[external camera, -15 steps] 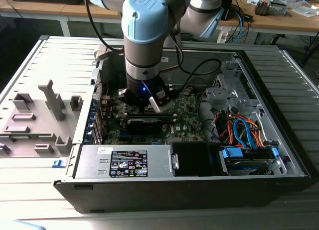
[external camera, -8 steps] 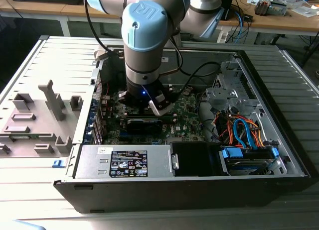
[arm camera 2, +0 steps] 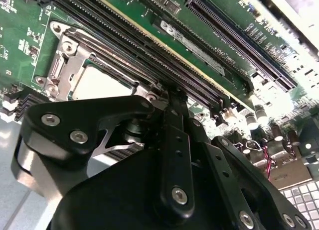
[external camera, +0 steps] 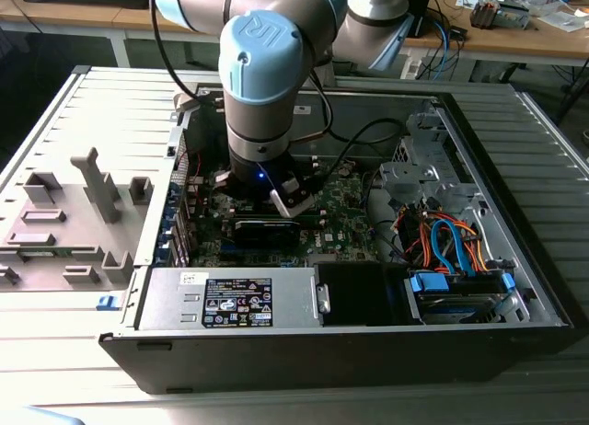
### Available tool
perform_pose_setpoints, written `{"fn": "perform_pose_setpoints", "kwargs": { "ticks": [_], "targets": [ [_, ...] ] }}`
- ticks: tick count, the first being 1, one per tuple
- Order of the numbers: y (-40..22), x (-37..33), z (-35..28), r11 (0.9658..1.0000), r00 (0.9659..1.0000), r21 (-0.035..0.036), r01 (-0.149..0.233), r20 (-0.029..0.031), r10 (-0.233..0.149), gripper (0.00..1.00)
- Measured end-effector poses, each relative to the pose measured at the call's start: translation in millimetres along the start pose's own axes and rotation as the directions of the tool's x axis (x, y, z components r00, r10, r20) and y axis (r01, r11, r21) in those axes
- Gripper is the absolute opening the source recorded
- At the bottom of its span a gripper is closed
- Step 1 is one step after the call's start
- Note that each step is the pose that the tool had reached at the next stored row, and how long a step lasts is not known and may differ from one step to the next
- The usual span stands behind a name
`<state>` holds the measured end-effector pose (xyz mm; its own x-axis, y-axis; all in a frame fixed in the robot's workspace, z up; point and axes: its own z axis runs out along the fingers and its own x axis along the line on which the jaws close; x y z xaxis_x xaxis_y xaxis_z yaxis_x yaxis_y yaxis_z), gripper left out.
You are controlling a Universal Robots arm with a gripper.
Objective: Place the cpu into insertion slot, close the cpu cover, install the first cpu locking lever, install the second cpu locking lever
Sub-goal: 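Install the second cpu locking lever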
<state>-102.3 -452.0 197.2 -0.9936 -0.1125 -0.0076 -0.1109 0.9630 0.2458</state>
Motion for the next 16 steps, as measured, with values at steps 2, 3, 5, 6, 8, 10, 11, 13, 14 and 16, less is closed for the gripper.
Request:
{"fn": "perform_pose_setpoints", "kwargs": {
  "ticks": [2,3,5,6,8,10,11,13,14,16],
  "targets": [
    [0.3,0.5,-0.3,1.0,1.0,0.0019,0.001,0.003,-0.001,0.11],
    [0.6,0.6,-1.4,1.0,1.0,0.0051,0.001,0.0044,-0.001,0.11],
    [2.2,0.4,-8.6,0.9998,1.0,0.0198,0.001,0.0042,-0.002,0.11],
    [2.8,-0.8,-11.0,0.9997,1.0,0.024,0.001,0.0035,-0.001,0.11],
    [2.1,-8.1,-11.3,0.9994,1.0,0.0343,-0.001,-0.0042,0.001,0.11],
    [1.8,-16.6,-11.3,0.9991,0.9999,0.0423,-0.002,-0.0134,0.003,0.11],
    [2.2,-19.1,-11.2,0.9989,0.9998,0.0459,-0.003,-0.0169,0.004,0.11],
    [5.5,-24.3,-10.4,0.9984,0.9997,0.0568,-0.004,-0.0242,0.006,0.11],
    [7.8,-26.0,-9.7,0.998,0.9996,0.0623,-0.005,-0.0266,0.007,0.11],
    [12.6,-29.4,-8.5,0.9971,0.9995,0.0753,-0.006,-0.0316,0.008,0.11]
  ]
}}
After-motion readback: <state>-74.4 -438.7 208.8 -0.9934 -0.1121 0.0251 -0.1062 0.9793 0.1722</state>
